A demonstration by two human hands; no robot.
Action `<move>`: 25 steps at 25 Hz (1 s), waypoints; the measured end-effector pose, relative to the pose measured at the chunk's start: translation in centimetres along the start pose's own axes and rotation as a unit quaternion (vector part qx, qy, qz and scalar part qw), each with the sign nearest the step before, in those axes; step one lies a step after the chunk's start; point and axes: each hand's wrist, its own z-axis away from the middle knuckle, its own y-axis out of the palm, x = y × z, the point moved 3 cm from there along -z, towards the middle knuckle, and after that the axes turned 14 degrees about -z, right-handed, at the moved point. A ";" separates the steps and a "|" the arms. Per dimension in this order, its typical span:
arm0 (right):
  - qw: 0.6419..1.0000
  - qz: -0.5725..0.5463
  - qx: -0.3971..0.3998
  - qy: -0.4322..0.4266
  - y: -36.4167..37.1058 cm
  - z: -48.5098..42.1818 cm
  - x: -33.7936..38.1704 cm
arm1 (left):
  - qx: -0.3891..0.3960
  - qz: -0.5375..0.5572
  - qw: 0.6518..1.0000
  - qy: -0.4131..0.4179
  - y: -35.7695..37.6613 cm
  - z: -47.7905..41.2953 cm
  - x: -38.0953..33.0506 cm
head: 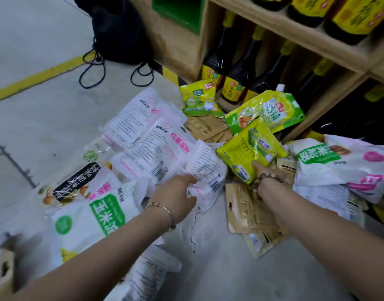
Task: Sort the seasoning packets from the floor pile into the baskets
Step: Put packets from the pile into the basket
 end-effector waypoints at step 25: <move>0.881 -0.206 0.409 -0.119 -1.0 15.9 -1.6 | 0.087 0.512 0.834 -0.187 -1.6 1.1 0.1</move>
